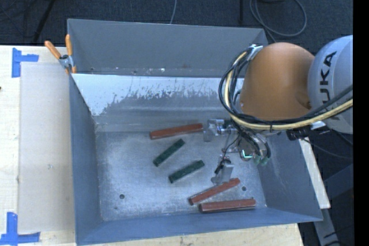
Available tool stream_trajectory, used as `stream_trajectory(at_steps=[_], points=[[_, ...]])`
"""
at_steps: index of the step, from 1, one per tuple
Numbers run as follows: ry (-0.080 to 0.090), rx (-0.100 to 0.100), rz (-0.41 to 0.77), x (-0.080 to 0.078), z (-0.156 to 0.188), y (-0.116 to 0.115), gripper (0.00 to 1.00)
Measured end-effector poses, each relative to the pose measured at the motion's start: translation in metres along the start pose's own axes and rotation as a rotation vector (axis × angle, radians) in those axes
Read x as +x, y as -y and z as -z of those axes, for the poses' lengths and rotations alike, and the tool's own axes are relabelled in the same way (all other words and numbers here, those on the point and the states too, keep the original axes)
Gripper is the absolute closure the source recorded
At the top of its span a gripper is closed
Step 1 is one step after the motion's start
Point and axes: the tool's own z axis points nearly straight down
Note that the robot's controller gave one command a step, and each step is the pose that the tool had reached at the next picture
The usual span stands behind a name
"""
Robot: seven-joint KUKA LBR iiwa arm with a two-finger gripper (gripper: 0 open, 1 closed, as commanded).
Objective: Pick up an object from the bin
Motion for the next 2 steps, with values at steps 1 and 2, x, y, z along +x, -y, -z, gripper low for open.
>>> stream_trajectory(at_steps=[1,2], points=[[0.003,-0.001,-0.125,0.0060,-0.1496,-0.0081,0.00],[0.010,-0.001,-0.126,0.0029,-0.1419,-0.0076,1.00]])
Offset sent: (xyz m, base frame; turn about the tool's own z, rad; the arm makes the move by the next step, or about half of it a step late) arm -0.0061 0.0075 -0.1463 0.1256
